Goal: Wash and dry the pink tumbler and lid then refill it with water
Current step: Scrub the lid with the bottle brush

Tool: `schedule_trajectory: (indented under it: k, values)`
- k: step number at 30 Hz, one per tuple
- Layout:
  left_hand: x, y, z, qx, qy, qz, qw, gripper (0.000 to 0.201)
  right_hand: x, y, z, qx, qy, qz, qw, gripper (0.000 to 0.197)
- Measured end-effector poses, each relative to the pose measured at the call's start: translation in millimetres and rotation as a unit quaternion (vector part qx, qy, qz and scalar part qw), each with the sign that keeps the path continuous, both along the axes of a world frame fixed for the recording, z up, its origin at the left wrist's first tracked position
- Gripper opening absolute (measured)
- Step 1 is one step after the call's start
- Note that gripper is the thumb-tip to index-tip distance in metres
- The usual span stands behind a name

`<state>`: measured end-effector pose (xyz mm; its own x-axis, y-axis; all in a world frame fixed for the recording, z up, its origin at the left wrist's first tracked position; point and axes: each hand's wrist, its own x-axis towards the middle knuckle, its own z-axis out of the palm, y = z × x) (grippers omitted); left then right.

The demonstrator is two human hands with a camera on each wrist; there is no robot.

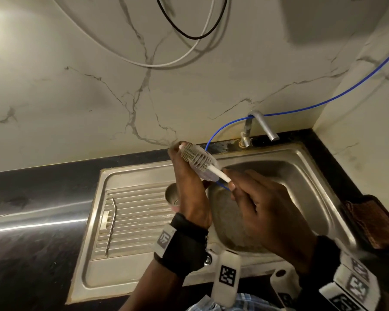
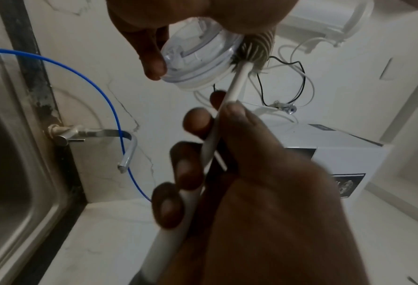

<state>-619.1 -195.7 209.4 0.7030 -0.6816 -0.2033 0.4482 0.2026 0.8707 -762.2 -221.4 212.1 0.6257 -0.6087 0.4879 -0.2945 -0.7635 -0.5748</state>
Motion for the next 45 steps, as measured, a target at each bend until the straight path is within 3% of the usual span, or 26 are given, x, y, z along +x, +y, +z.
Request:
schedule_trajectory:
  k: [2,5,7,11,15,20,27,32,38,45]
  values:
    - [1,-1,-2,0.002,0.019,0.004,1.0,0.05,5,-1,2,0.005,0.007,0.0,1.0,0.036]
    - [15,-2,9,-0.004,0.029,0.051,0.998,0.024,-3,1,-3,0.012,0.016,0.008,1.0,0.037]
    - [24,-2,16,-0.009,0.04,0.064,0.997,0.018,-12,3,-9,0.016,0.015,0.016,1.0,0.037]
    - [11,0,14,0.026,0.04,0.026,0.999,0.029,-9,3,-13,0.004,0.003,0.003,1.0,0.034]
    - [0,8,17,-0.021,0.126,-0.054,0.99,0.061,2,3,-11,0.007,-0.006,0.001,1.0,0.034]
    - [15,16,24,-0.045,0.174,-0.091,0.979,0.034,-15,-1,-14,-0.018,0.008,0.01,1.0,0.036]
    - [35,24,20,-0.065,0.251,-0.154,0.953,0.047,-44,-29,-19,-0.032,0.019,0.014,0.999,0.035]
    - [29,25,16,-0.042,0.309,-0.198,0.929,0.054,-37,-30,-7,-0.064,-0.005,0.066,0.996,0.033]
    - [25,29,29,-0.013,0.267,-0.254,0.93,0.063,-33,-32,5,-0.083,0.0,0.115,0.99,0.031]
    - [33,38,29,0.022,0.257,-0.271,0.927,0.061,-48,-65,9,-0.097,0.0,0.137,0.986,0.032]
